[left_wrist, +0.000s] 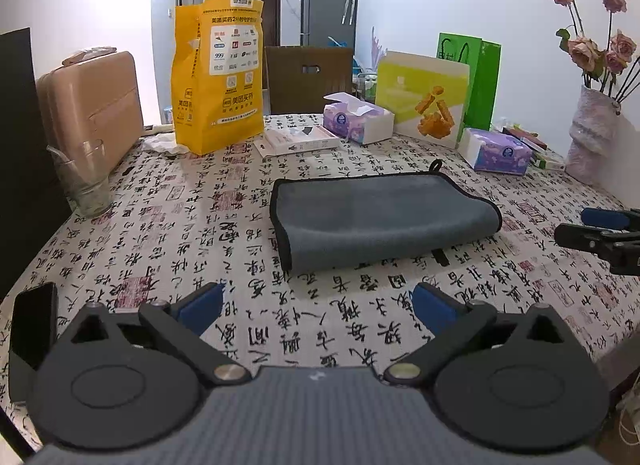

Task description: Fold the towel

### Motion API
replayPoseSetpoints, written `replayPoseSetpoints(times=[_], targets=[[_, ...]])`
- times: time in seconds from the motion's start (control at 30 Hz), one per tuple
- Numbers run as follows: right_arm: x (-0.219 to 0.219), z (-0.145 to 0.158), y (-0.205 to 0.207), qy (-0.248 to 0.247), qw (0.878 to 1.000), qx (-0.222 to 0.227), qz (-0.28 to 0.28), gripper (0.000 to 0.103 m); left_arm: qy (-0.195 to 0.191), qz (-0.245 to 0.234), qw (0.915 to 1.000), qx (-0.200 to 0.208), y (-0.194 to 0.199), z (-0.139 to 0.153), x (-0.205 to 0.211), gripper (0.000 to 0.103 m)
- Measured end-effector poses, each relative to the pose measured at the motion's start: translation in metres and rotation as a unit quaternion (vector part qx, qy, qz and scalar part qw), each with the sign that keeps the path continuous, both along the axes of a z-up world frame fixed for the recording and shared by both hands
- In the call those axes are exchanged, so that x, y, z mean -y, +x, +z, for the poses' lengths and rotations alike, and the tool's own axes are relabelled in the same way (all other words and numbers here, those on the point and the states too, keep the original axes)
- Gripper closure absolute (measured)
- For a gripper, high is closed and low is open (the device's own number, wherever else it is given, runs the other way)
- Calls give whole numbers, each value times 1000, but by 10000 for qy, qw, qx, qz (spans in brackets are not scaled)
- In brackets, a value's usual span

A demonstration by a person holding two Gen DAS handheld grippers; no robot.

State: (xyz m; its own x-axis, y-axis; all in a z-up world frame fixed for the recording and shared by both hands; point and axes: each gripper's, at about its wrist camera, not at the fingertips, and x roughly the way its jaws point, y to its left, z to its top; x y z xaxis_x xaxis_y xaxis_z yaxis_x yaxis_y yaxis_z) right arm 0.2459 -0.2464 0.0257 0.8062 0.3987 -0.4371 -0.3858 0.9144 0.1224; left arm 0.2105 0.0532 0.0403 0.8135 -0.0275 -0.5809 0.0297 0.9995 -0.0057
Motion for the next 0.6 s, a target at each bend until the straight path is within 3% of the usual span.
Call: replayPoseSetpoints(times=[0.2, 0.6], targets=[[1, 1, -21, 48, 9999, 66, -77, 6, -25, -20, 9999, 98, -17, 0, 1, 0], [-3, 10, -68, 30, 9992, 355, -159, 0, -2, 1, 9993, 373, -60, 1, 3, 0]])
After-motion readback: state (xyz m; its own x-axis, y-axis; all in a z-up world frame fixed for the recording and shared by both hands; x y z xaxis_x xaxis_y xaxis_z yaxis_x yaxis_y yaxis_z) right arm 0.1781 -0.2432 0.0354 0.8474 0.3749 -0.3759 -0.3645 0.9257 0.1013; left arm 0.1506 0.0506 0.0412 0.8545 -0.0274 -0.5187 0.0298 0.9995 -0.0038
